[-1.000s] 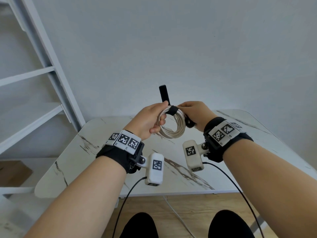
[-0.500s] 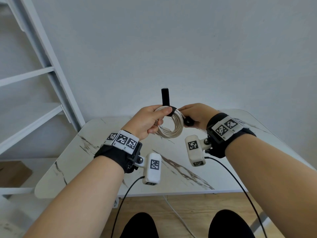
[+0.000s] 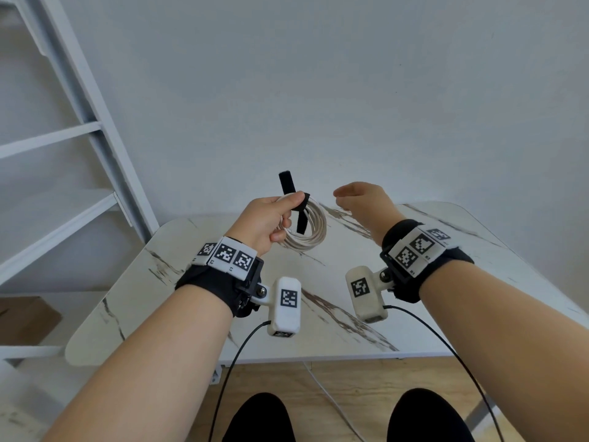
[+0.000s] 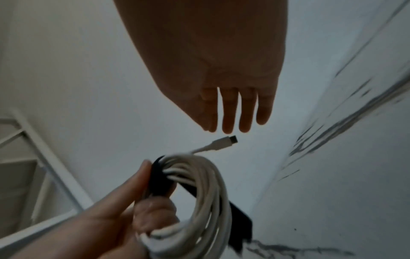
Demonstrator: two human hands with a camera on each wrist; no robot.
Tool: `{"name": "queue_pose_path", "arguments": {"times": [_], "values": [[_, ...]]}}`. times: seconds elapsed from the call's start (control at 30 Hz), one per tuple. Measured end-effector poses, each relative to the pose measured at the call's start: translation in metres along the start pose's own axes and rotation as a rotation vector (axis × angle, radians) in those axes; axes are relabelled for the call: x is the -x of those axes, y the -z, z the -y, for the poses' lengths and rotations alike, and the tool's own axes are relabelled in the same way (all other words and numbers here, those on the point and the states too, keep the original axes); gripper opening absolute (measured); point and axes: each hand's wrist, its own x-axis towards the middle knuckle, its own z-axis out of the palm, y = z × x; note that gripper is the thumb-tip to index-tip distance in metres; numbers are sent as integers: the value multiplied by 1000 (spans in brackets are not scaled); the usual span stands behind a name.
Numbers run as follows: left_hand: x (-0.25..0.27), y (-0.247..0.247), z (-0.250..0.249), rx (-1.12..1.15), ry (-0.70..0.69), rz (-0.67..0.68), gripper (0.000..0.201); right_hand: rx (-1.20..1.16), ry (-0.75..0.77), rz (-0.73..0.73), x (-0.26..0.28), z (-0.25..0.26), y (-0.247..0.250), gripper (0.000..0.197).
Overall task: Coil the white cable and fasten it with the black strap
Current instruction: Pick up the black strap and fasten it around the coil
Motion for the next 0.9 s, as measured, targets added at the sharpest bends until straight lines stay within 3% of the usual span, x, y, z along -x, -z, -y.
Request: {"name": "queue_pose_path", "arguments": {"times": [0.13,0.33,0.5,0.6,0.77,0.9], "values": [[-2,-3,-1,-14,-21,-66,25,6,145,-45,12,10,-11,6],[-4,-7,-3,-24,-37,-140,25,217,259,80,23,4,-24,12],[-4,-11,-1,-88,-39,-163,29,833,450,190,27,5,-34,31],[-4,-14,-1,-115,-27,-154,25,1207,582,252,30,12,-35,29],[-2,-19,0,-143,6,-143,23,1452,668,305,36,16,-39,42],[-3,-22,1,-173,-5,-139,29,1516,634,303,36,16,-42,35]]}}
